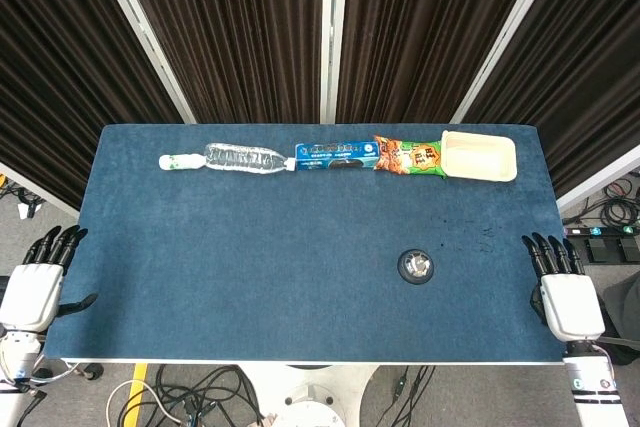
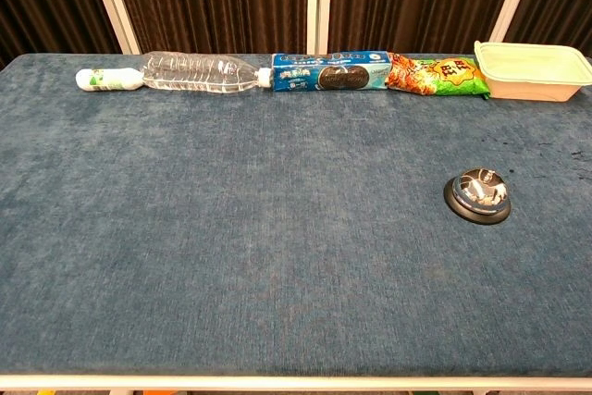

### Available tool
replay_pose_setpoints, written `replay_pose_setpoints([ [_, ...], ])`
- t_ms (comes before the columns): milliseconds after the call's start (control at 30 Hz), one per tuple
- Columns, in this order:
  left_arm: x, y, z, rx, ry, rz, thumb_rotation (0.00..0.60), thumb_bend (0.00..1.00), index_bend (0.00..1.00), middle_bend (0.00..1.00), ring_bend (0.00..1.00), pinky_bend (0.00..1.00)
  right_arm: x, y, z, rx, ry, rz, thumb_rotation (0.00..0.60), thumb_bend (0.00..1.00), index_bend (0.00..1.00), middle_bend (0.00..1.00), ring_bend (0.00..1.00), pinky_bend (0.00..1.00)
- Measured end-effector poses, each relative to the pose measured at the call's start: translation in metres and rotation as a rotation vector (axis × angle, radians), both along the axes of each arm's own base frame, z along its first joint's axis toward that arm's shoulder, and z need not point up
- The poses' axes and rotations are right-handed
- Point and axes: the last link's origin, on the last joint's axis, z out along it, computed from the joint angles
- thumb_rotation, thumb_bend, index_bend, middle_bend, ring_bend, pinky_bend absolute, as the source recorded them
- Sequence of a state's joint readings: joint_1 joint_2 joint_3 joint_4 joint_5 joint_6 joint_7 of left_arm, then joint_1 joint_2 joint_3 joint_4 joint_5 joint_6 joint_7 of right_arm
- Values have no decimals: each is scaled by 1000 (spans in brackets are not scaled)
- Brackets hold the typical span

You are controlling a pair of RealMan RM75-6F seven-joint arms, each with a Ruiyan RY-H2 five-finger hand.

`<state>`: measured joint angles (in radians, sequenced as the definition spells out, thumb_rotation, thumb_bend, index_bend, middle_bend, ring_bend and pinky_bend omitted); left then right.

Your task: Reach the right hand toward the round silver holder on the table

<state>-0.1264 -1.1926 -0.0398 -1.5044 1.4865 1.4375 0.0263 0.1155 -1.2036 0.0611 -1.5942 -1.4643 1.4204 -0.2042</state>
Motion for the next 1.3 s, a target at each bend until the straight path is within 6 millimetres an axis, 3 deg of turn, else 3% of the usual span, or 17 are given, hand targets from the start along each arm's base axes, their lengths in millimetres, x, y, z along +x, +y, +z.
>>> replay_pose_setpoints([
  [67, 0, 1, -1, -7, 5, 0, 600, 0, 89, 67, 0, 140, 0, -1, 0, -4, 3, 6, 600, 1000, 0, 334, 273, 402],
  [133, -1, 1, -1, -10, 9, 1, 600, 0, 89, 67, 0, 140, 1, 0, -1, 3, 6, 15, 600, 1000, 0, 598, 538, 677],
  [233, 1, 0, -1, -8, 7, -4, 600, 0, 90, 67, 0, 140, 0, 0, -4, 30, 4, 10, 600, 1000, 0, 820, 742, 825],
  [333, 1, 1, -1, -8, 8, -5, 600, 0, 90, 67, 0, 140, 1, 0, -8, 48, 3, 10, 600, 1000, 0, 892, 849, 878],
  [700, -3, -1, -5, -24, 11, 6, 600, 0, 89, 67, 0, 140, 9, -3, -28, 83, -48, 61, 600, 1000, 0, 935, 896, 886],
  [1033, -12, 1, -6, -28, -2, 24, 600, 0, 90, 67, 0, 140, 29, -16, -86, 241, 25, 91, 600, 1000, 0, 936, 896, 887],
  [1300, -21, -1, -5, -24, -8, 44, 600, 0, 89, 67, 0, 140, 45, -19, -115, 346, 77, 86, 600, 1000, 0, 939, 897, 886],
])
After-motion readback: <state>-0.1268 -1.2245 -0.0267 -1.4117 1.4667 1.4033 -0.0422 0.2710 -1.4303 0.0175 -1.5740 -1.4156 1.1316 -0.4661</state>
